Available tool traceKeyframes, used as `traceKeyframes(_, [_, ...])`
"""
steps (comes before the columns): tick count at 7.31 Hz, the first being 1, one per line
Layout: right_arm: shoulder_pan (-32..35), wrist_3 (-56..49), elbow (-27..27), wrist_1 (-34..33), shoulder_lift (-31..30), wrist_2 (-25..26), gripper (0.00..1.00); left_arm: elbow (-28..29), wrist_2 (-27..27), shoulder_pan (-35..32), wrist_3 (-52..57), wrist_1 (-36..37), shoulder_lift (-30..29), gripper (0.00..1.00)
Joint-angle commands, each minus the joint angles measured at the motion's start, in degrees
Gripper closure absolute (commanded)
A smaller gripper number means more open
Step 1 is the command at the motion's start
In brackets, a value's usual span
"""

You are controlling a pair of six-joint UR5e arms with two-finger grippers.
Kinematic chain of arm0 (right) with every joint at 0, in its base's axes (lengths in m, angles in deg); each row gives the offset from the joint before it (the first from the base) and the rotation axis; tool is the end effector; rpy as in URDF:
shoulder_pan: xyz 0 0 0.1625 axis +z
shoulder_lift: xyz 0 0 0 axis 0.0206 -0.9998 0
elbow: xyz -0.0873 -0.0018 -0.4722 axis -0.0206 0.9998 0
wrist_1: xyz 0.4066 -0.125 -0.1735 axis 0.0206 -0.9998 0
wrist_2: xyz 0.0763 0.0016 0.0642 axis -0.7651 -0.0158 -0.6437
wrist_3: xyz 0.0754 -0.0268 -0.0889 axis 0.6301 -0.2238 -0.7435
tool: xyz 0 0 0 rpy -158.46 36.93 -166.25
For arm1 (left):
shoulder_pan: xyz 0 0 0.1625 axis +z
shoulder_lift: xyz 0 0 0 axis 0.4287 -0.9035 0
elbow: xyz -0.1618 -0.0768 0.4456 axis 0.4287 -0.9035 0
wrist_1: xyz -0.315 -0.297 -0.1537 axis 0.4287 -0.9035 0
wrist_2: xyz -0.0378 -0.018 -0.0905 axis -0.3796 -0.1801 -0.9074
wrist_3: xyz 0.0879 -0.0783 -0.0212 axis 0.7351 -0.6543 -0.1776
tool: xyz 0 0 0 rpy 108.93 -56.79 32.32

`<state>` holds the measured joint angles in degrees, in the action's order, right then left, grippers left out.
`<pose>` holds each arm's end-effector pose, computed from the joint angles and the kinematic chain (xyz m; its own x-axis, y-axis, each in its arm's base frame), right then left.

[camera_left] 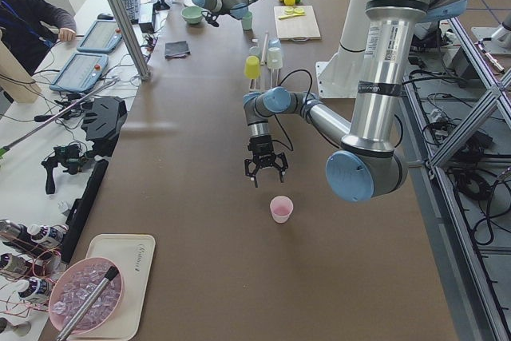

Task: Place cup on cup holder

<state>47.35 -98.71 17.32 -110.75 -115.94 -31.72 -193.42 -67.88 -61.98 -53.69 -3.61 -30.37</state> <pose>-0.4805 -0.6892 0.4168 0.5549 -0.7296 0.3997 0.8316 0.4728 -0.2915 0.3519 -0.4200 0.6076 0.1892 0.9648 -0.1825 -0.9582 0.1409 -0.2489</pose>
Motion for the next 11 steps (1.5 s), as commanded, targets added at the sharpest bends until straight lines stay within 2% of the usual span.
traceKeyframes(1, [-0.5,-4.8,3.9,0.3,0.1,0.5,0.01,1.0,-0.1,1.2,-4.1,-0.1,1.1,0.02])
traceKeyframes(5, [-1.2,-5.0,5.5,0.3,0.3,1.9,0.02,3.2,0.0,4.6,-8.5,-2.9,3.0,0.02])
traceKeyframes(11, [-3.6,-5.8,8.1,0.4,0.0,3.4,0.02,3.1,0.2,4.7,-8.3,-8.4,7.8,0.02])
